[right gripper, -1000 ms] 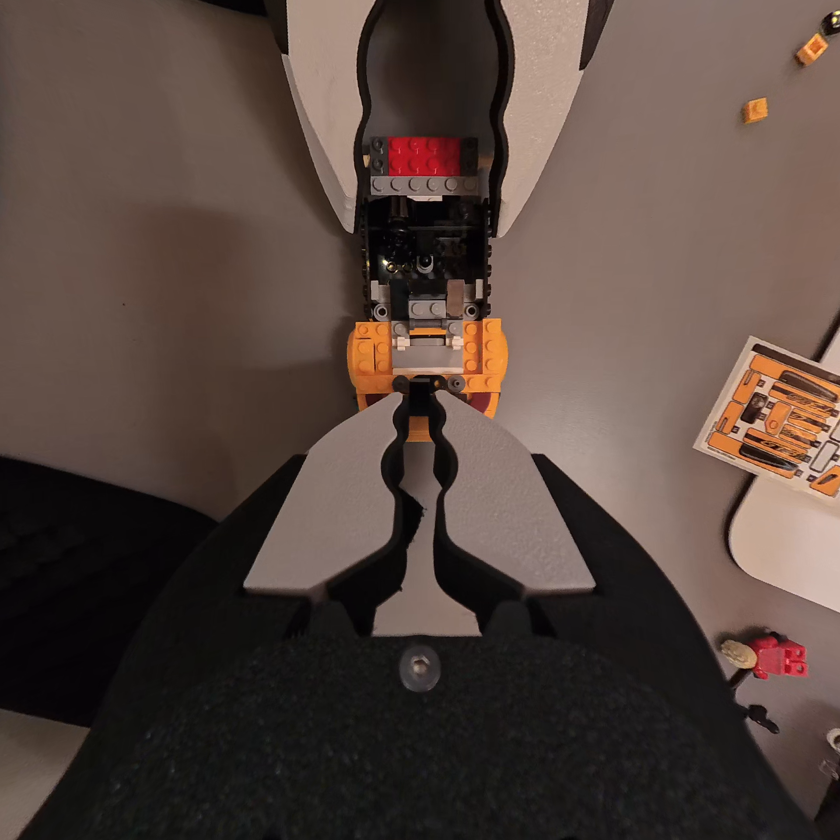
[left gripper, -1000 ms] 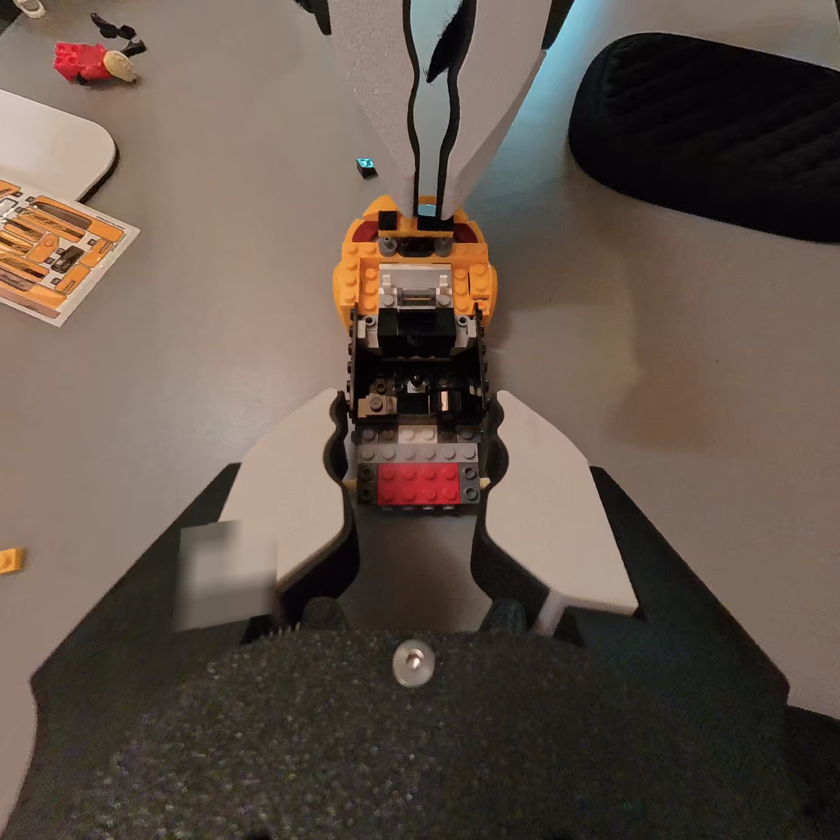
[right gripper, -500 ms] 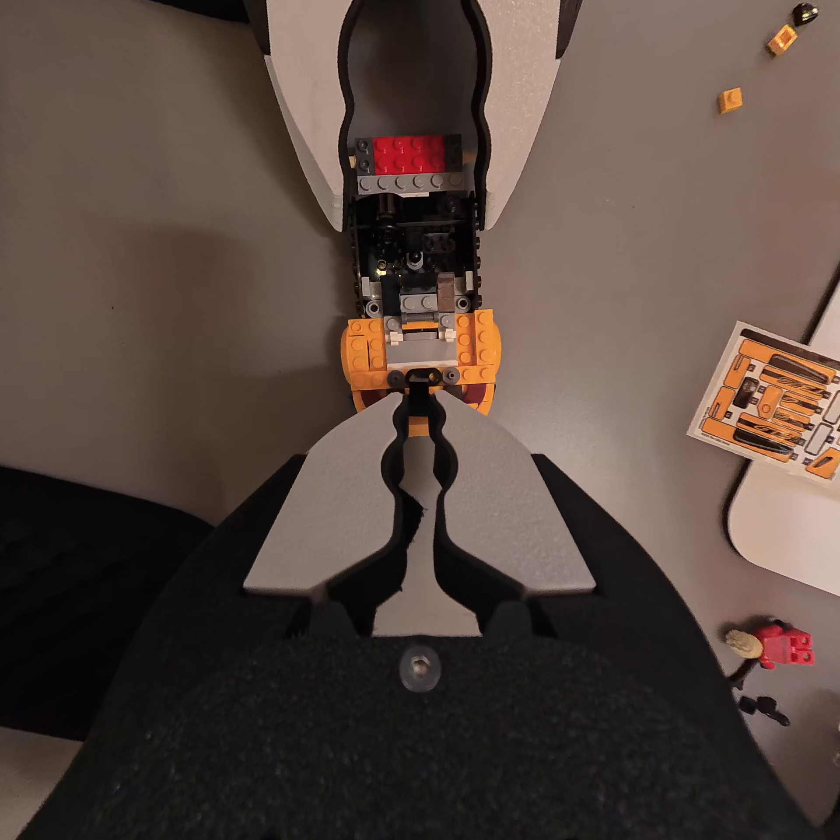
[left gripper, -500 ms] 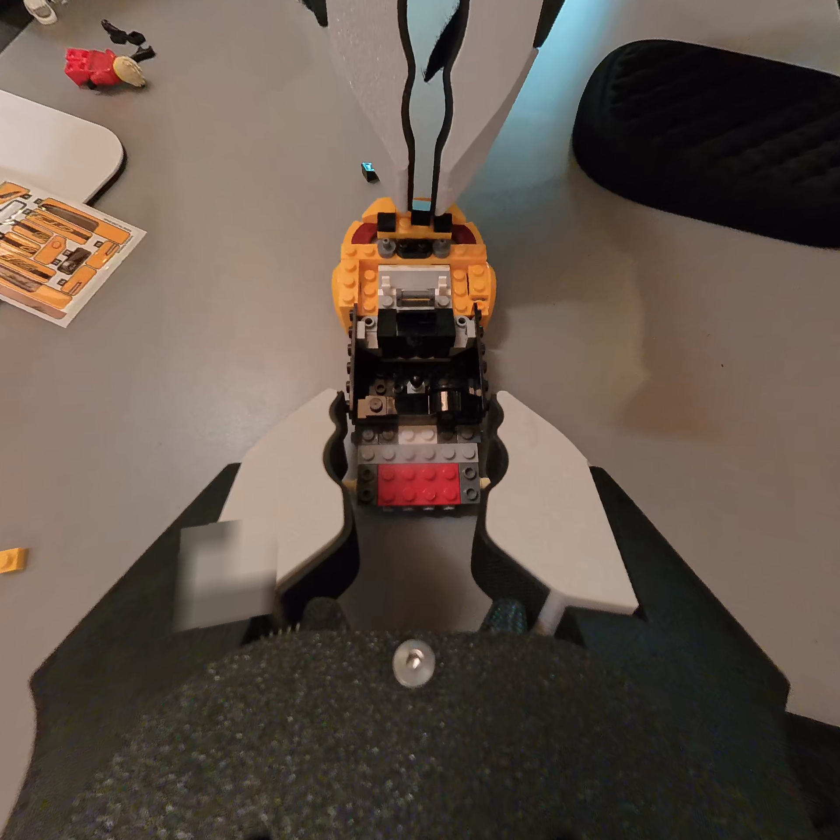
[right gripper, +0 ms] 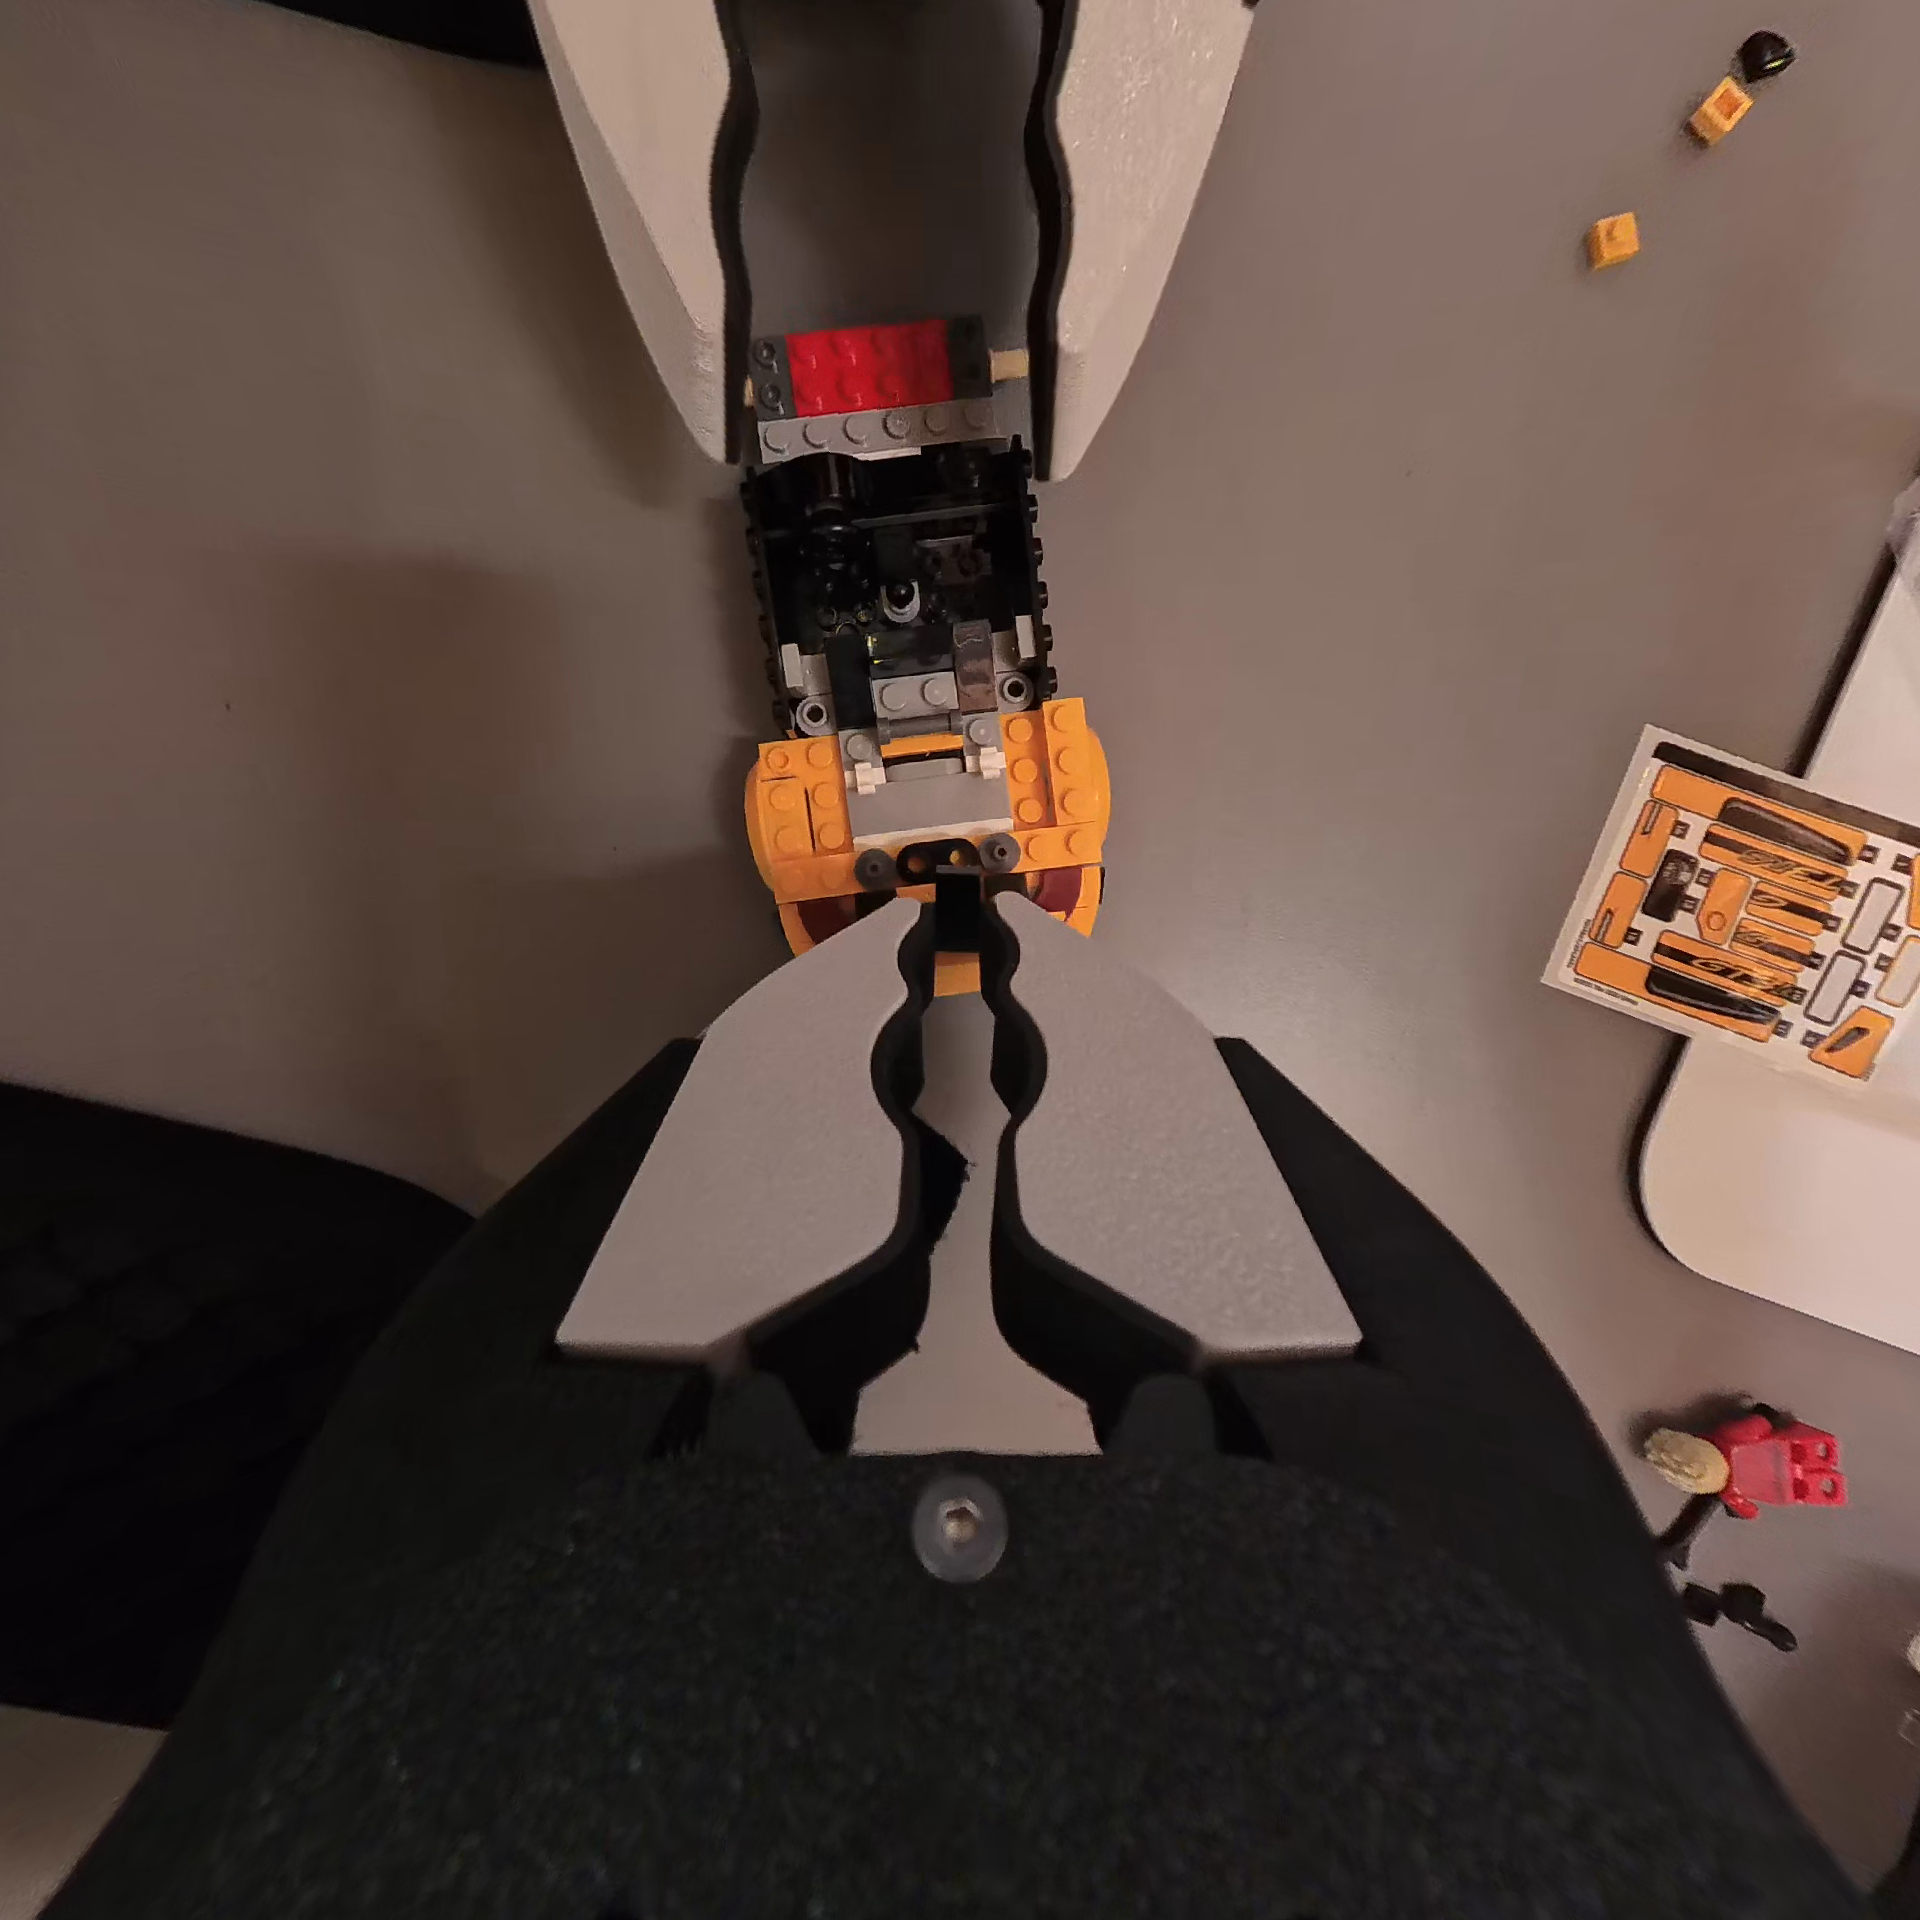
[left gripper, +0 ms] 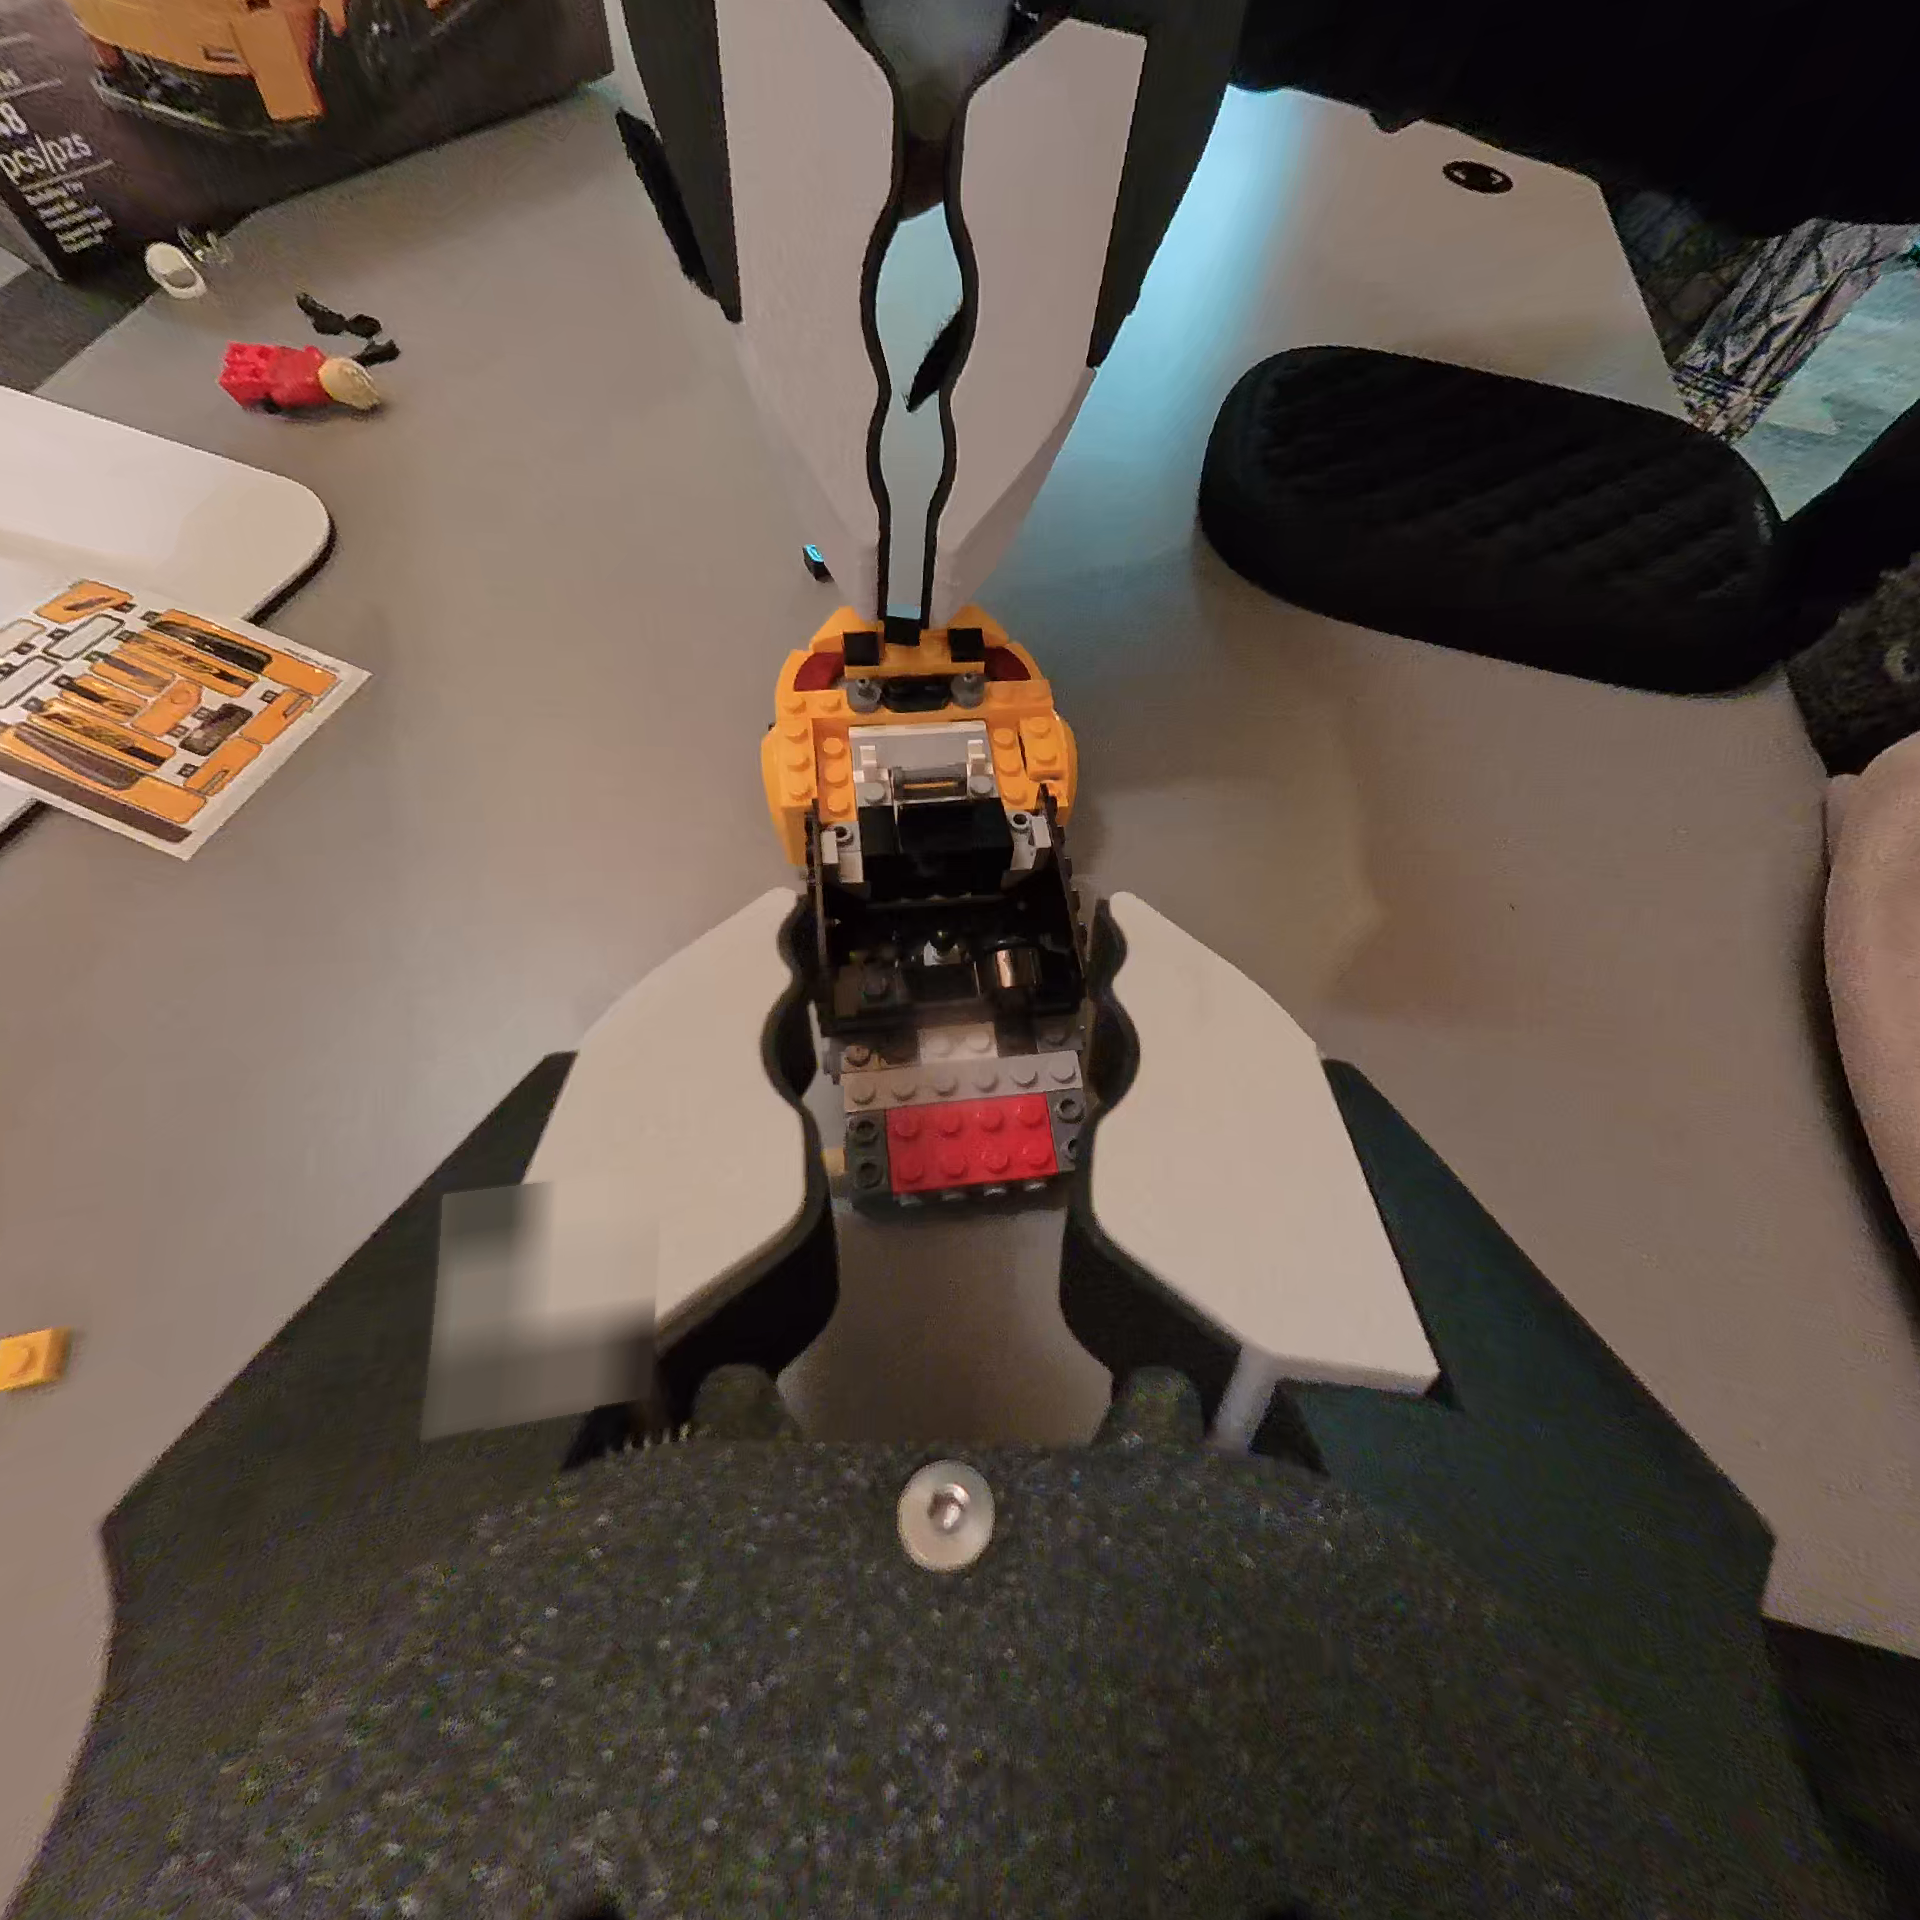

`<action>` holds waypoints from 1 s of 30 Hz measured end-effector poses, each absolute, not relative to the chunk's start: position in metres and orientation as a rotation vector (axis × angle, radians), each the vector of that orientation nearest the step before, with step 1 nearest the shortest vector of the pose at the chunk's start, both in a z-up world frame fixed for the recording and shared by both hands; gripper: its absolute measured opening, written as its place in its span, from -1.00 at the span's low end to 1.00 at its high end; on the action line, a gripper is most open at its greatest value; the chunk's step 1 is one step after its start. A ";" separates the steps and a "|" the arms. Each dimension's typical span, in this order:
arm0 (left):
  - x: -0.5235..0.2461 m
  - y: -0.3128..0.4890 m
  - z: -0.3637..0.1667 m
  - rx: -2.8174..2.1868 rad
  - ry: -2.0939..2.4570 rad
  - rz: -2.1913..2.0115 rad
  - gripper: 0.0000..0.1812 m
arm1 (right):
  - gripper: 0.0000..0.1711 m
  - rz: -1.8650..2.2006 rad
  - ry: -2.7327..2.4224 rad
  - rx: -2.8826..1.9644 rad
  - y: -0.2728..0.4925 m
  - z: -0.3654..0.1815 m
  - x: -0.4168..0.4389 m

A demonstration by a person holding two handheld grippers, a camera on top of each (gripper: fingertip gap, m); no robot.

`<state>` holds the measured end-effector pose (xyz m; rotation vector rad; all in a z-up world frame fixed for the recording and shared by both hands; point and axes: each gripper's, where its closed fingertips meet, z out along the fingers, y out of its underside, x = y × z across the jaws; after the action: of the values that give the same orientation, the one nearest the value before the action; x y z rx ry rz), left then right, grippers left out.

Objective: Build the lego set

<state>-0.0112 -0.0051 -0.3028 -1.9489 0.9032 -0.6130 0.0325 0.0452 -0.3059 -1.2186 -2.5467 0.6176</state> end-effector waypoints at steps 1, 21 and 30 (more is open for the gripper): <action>-0.011 -0.005 -0.303 -1.948 0.903 -0.608 -0.48 | -0.92 0.623 -2.545 -1.216 0.045 -0.306 0.032; -0.021 0.008 -0.300 -1.943 0.813 -0.537 -0.69 | -0.92 0.648 -2.512 -1.238 0.062 -0.293 0.039; -0.036 0.019 -0.295 -1.939 0.704 -0.484 -0.67 | -0.88 0.472 -2.541 -1.366 0.080 -0.338 0.073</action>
<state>-0.0355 0.0193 -0.2947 -1.9394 0.7038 -0.4839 0.0727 0.0803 -0.3380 -1.3661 -2.5415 0.4717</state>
